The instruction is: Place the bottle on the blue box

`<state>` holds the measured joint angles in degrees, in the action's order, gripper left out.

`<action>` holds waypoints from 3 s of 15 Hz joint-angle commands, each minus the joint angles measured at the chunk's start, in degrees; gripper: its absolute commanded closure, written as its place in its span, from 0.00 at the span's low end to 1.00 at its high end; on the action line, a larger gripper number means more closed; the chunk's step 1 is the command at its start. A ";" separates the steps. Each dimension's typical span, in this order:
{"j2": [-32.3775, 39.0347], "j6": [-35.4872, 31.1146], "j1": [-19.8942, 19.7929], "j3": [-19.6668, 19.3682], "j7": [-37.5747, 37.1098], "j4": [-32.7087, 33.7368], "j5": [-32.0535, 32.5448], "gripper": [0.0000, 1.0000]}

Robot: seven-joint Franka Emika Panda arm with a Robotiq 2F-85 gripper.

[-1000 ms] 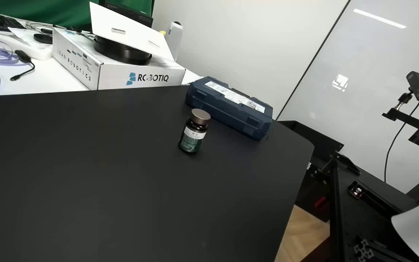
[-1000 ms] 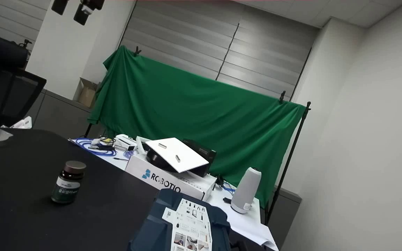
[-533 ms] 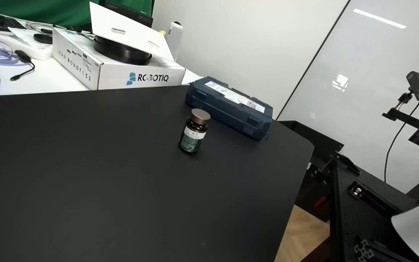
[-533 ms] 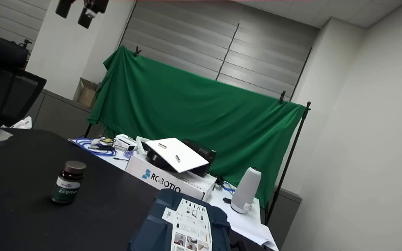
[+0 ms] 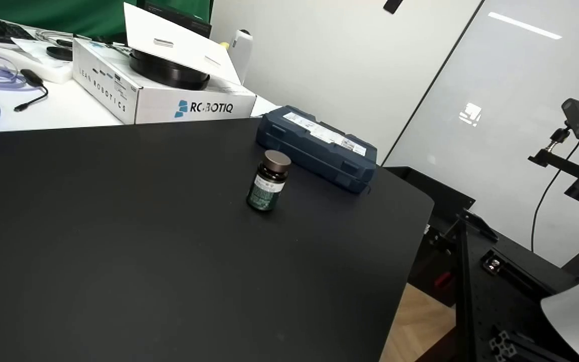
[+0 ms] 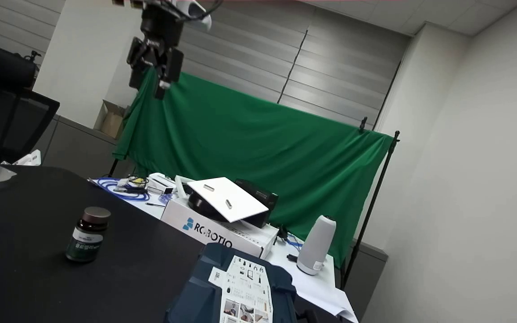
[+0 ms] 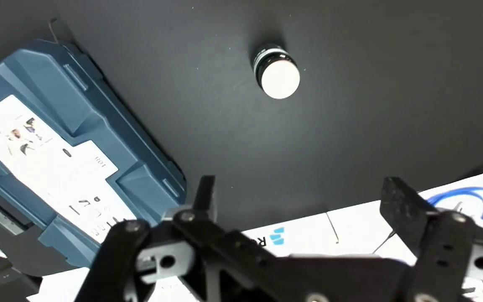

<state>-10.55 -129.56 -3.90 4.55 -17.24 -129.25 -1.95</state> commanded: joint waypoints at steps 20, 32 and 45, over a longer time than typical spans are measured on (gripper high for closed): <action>31.53 -19.20 9.56 -4.35 -6.91 6.97 1.84 0.00; 37.69 -21.62 12.14 -7.87 -7.51 6.73 1.59 0.00; 40.66 -24.06 13.30 -9.36 -8.43 7.16 0.16 0.55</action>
<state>29.81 -153.58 8.50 -3.89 -23.70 -122.62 -1.04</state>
